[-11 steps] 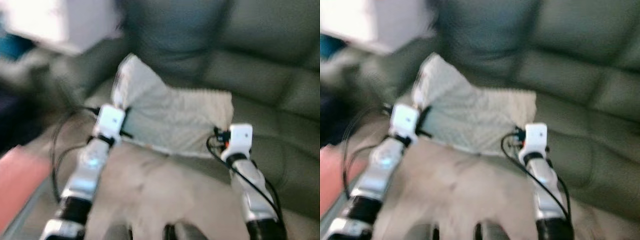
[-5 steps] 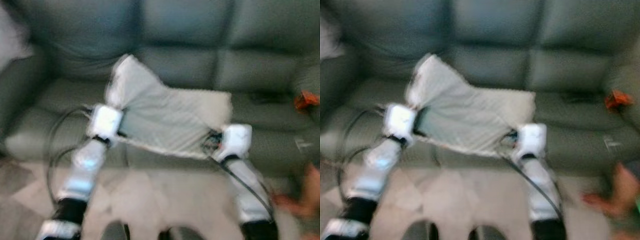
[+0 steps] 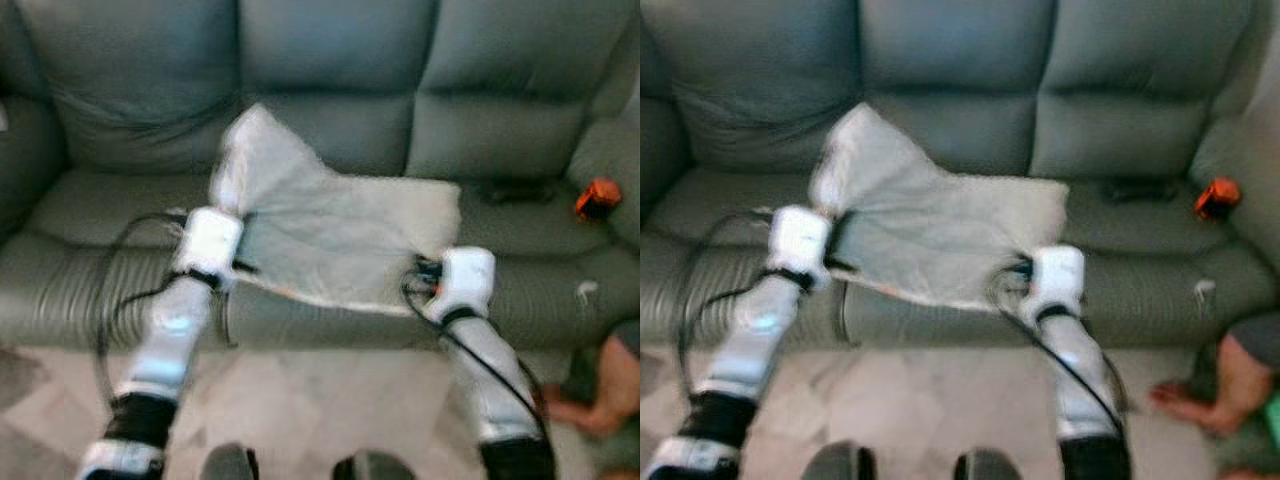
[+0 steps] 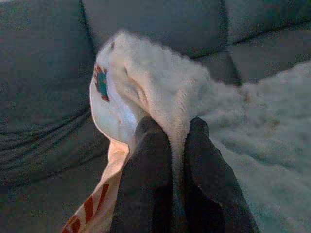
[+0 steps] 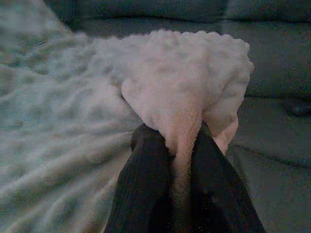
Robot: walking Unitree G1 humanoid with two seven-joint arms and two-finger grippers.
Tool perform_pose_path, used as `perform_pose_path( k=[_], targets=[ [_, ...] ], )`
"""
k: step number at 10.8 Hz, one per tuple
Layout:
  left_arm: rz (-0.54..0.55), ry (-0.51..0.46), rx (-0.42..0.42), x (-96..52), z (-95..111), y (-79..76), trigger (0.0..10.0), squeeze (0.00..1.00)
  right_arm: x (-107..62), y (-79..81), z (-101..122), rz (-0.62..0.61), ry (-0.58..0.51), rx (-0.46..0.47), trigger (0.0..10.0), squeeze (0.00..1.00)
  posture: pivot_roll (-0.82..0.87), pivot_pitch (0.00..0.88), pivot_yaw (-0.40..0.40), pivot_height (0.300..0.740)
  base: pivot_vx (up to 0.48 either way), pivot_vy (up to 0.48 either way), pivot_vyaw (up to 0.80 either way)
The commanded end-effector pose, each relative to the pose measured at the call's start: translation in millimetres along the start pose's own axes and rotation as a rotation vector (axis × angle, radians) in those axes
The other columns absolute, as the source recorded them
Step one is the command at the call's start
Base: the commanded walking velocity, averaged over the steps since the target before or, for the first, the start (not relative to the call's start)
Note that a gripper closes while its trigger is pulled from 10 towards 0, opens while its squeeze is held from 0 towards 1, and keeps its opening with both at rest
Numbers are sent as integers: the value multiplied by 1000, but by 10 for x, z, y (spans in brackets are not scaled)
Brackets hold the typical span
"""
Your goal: Move the pillow to the sofa
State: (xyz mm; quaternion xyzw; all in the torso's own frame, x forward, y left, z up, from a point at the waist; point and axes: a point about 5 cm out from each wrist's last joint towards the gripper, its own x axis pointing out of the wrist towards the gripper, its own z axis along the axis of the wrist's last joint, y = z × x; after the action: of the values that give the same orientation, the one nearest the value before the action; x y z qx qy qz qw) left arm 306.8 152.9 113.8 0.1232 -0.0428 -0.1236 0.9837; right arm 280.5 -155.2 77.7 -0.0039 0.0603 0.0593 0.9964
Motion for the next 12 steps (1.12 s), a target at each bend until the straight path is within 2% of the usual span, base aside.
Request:
perform_pose_path(
  k=[1,2,9,12],
  targets=[
    [-31,-31,0,37,70,-114,10000,0,-18,-72,32,-16,-13,-16,10000,0,-108,93,-29,740,0,0,0],
    [-26,-30,7,39,72,-118,10000,0,-17,-65,26,-14,-10,-16,10000,0,-108,93,-29,740,0,0,0],
    [-31,-25,8,44,63,-131,10000,0,-18,-55,6,-5,1,-21,10000,0,-109,88,-31,740,0,-297,0],
    [-24,-31,-12,44,64,-132,10000,0,-24,-50,-2,-4,3,-19,10000,0,-107,91,-36,740,0,0,0]
  ],
)
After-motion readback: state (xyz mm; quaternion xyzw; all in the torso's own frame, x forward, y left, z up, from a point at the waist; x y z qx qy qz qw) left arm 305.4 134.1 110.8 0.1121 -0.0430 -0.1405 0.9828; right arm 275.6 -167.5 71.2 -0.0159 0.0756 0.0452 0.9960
